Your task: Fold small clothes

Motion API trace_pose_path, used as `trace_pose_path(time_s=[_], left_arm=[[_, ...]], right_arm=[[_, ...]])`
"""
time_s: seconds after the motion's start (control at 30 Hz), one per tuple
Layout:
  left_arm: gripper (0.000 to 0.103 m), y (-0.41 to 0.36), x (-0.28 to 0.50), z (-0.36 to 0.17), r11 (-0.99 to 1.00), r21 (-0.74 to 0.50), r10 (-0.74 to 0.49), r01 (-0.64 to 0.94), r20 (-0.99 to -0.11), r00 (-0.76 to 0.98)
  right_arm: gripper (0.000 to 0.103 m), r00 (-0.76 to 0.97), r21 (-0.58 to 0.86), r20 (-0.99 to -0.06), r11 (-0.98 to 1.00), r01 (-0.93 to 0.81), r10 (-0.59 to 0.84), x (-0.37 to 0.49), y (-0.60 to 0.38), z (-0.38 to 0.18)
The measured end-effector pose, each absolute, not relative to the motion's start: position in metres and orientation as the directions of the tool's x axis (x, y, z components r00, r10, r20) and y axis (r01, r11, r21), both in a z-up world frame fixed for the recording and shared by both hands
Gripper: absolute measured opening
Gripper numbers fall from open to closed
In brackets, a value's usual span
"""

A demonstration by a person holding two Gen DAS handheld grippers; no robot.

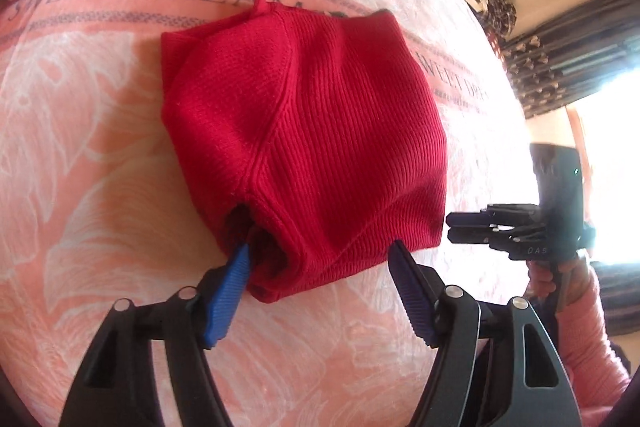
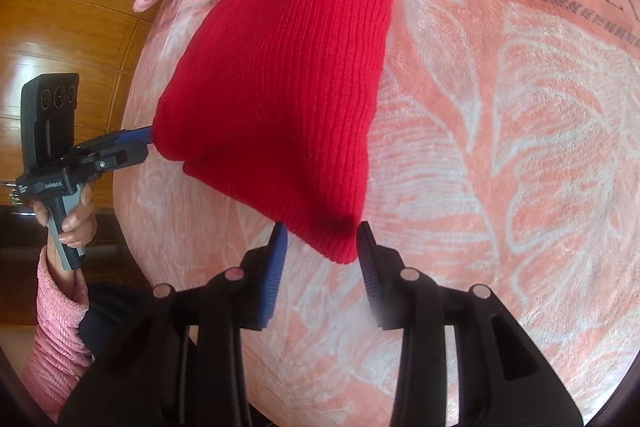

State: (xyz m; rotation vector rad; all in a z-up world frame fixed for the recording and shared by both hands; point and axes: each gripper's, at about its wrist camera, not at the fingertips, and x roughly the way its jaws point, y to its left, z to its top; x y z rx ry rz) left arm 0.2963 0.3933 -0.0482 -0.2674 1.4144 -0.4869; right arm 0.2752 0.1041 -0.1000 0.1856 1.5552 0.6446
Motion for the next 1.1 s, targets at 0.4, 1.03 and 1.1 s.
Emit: trace_pose_path(time_s=[0.4, 1.03, 1.1], left_arm=[[0.029, 0.364, 0.281, -0.08, 0.94, -0.194, -0.219, 0.281, -0.974, 0.061], [0.065, 0.392, 0.287, -0.034, 0.876, -0.332, -0.387, 0.349, -0.917, 0.097], [0.061, 0.398, 0.295, -0.045, 0.899, -0.317, -0.358, 0.303, -0.929, 0.092]], right_arm=[[0.012, -0.127, 0.507, -0.862, 0.836, -0.209, 0.491, 0.277, 0.101, -0.127], [0.021, -0.137, 0.428, -0.904, 0.866, -0.259, 0.406, 0.284, 0.094, -0.12], [0.021, -0.116, 0.431, -0.902, 0.864, -0.26, 0.415, 0.285, 0.094, -0.115]])
